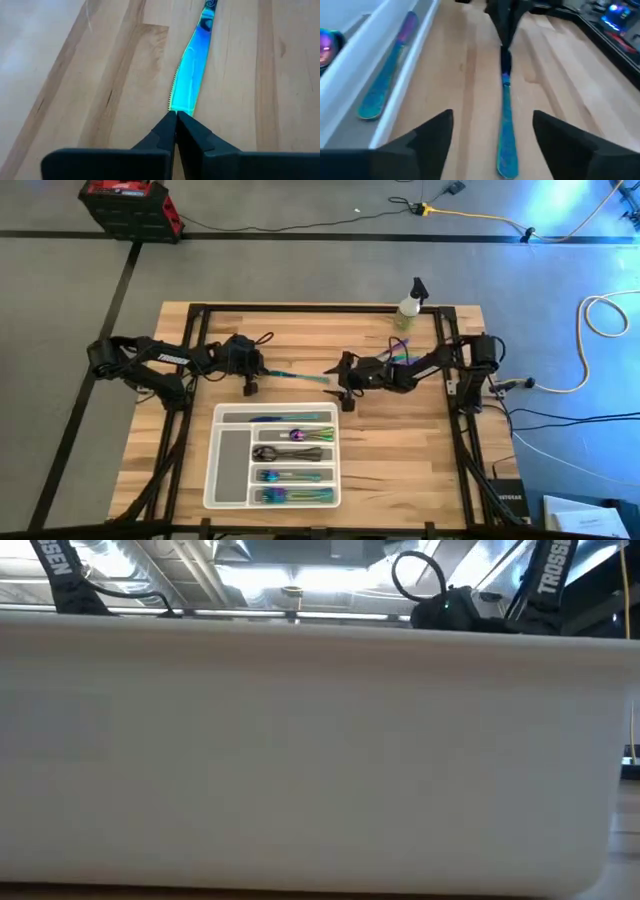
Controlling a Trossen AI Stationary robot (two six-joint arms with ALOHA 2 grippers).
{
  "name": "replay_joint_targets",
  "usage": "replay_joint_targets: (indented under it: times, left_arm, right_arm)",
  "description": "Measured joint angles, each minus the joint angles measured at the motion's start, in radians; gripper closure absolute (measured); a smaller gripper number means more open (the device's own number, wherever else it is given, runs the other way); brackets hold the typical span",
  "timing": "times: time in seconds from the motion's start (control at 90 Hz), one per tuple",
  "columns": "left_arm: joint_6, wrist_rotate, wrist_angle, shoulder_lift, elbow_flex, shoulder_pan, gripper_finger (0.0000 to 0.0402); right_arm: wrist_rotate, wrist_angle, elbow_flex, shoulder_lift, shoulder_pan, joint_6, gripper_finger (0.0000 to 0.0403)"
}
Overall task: Sort silverware
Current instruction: Put the blue table knife into the white silverware tray
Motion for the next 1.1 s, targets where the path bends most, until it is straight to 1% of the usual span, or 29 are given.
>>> replay_joint_targets:
  times: [0.067, 0.144, 0.278, 0.344, 0.533, 0.622, 0.789, 0.922, 1.1]
  left_arm:
    - [0.0, 0.0, 0.001, 0.0, 0.0, 0.0, 0.0401]
    - [0.0, 0.0, 0.001, 0.0, 0.0, 0.0, 0.0401]
    - [-0.001, 0.0, 0.001, -0.001, 0.0, 0.0, 0.0401]
    - [-0.001, 0.0, 0.001, -0.001, 0.0, 0.0, 0.0401]
    - [-0.001, 0.005, 0.0, -0.001, 0.001, 0.0, 0.0401]
    - [0.0, 0.007, 0.001, -0.001, 0.001, 0.0, 0.0401]
    - [0.0, 0.009, 0.001, -0.002, 0.001, 0.0, 0.0401]
    - [0.0, 0.008, 0.001, -0.002, 0.001, 0.0, 0.0401]
    - [-0.001, 0.008, 0.002, -0.002, 0.001, 0.0, 0.0401]
  right_arm:
    - [-0.031, 0.037, 0.0, 0.022, -0.015, 0.011, 0.0133]
    - [-0.055, 0.089, 0.001, 0.062, -0.03, 0.039, 0.0131]
    - [-0.059, 0.178, 0.001, 0.156, -0.041, 0.051, 0.0137]
    - [-0.061, 0.233, 0.006, 0.197, -0.046, 0.082, 0.014]
    - [-0.053, 0.284, 0.033, 0.298, -0.069, 0.142, 0.0141]
    - [-0.092, 0.327, 0.047, 0.34, -0.094, 0.199, 0.0141]
    - [-0.1, 0.337, 0.061, 0.375, -0.11, 0.201, 0.0144]
    - [-0.09, 0.344, 0.06, 0.39, -0.11, 0.199, 0.0164]
    - [-0.088, 0.337, 0.061, 0.392, -0.11, 0.196, 0.0218]
